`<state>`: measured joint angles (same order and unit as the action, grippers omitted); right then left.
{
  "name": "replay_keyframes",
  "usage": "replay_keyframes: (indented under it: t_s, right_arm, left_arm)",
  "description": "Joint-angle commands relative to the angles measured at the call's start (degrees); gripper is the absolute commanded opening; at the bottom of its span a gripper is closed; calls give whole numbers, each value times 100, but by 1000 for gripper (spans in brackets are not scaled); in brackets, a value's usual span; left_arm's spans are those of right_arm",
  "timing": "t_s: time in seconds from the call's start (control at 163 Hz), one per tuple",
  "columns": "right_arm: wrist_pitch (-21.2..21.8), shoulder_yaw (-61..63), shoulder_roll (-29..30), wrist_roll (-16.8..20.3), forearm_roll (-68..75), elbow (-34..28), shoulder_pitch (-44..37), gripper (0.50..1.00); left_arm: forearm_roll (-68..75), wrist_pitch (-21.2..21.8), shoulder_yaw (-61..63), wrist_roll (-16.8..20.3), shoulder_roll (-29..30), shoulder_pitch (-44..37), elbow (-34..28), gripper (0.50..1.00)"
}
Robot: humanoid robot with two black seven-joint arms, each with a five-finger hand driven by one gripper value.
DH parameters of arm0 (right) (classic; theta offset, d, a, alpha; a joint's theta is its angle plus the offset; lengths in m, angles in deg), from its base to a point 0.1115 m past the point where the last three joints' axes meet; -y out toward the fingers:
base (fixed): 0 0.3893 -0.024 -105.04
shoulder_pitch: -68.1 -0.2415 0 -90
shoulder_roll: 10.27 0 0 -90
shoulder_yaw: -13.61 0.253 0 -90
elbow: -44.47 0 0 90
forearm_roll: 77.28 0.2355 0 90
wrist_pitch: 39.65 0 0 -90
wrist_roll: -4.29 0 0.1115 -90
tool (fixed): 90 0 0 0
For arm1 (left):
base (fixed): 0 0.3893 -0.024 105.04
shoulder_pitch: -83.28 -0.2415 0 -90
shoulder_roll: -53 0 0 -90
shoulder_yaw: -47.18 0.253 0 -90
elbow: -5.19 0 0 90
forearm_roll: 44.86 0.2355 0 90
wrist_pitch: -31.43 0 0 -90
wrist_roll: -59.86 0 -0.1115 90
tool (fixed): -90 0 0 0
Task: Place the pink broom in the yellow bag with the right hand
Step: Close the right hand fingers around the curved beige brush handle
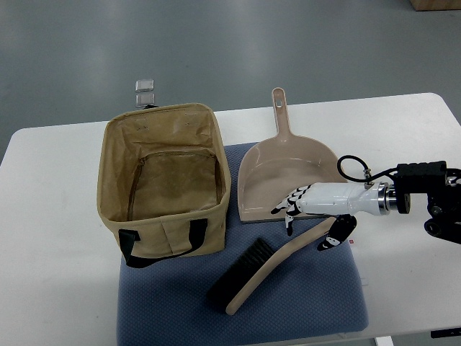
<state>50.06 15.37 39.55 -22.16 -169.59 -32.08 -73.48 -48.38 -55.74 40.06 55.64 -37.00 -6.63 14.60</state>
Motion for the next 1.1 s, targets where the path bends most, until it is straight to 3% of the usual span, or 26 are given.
replay_keyframes:
  t_s: [0.0,0.43,0.867,0.978,1.094]
  right_arm:
    - [-129,-1,11,18,-33,18,25,917]
    - [-296,131,90,115,-183,88,210,901]
    - [-323,166,143,115,-314,106,359,793]
    - [-323,166,134,115,-358,106,386,721]
    - [-323,166,125,106,-385,106,394,693]
  left_arm:
    - [0,-2,0,0,0,0,0,1000]
    - [0,-2,0,0,0,0,0,1000]
    - [0,-2,0,0,0,0,0,1000]
    - [0,7,0,0,0,0,0,1000]
    - [0,-2,0,0,0,0,-9,1000]
